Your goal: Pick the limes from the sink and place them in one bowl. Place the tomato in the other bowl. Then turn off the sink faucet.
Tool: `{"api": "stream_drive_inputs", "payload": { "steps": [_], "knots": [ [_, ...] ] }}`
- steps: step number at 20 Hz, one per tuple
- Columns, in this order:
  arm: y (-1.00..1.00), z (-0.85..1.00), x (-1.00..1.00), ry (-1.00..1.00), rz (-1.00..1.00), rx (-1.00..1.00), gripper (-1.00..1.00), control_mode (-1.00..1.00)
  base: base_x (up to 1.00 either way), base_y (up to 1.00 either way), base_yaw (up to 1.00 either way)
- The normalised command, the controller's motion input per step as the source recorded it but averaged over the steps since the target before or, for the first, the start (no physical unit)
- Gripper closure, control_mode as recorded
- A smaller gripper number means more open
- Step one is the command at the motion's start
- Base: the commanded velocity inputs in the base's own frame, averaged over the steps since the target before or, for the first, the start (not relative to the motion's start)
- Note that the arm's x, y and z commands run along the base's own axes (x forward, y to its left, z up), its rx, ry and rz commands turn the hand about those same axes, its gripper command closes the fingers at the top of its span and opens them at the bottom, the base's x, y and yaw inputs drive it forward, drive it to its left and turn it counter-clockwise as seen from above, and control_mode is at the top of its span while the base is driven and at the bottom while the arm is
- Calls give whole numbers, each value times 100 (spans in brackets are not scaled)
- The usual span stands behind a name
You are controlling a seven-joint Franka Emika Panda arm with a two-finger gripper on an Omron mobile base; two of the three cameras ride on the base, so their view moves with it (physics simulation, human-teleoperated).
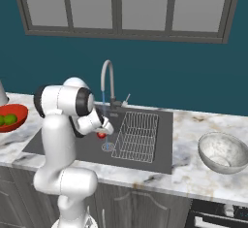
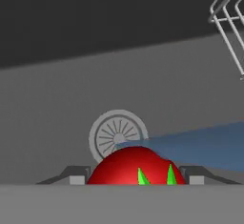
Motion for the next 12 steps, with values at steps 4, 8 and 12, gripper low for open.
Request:
{"api": "stream_drive_inputs", "payload": {
  "steps": [4,8,12],
  "knots": [
    [24,73,-26,0,-2,-6,100,-100,0,0,0],
    [0,83,-24,0,-3,-6,100,-100,0,0,0],
    [0,71,-38,0,-2,-5,100,-100,0,0,0]
  ]
}}
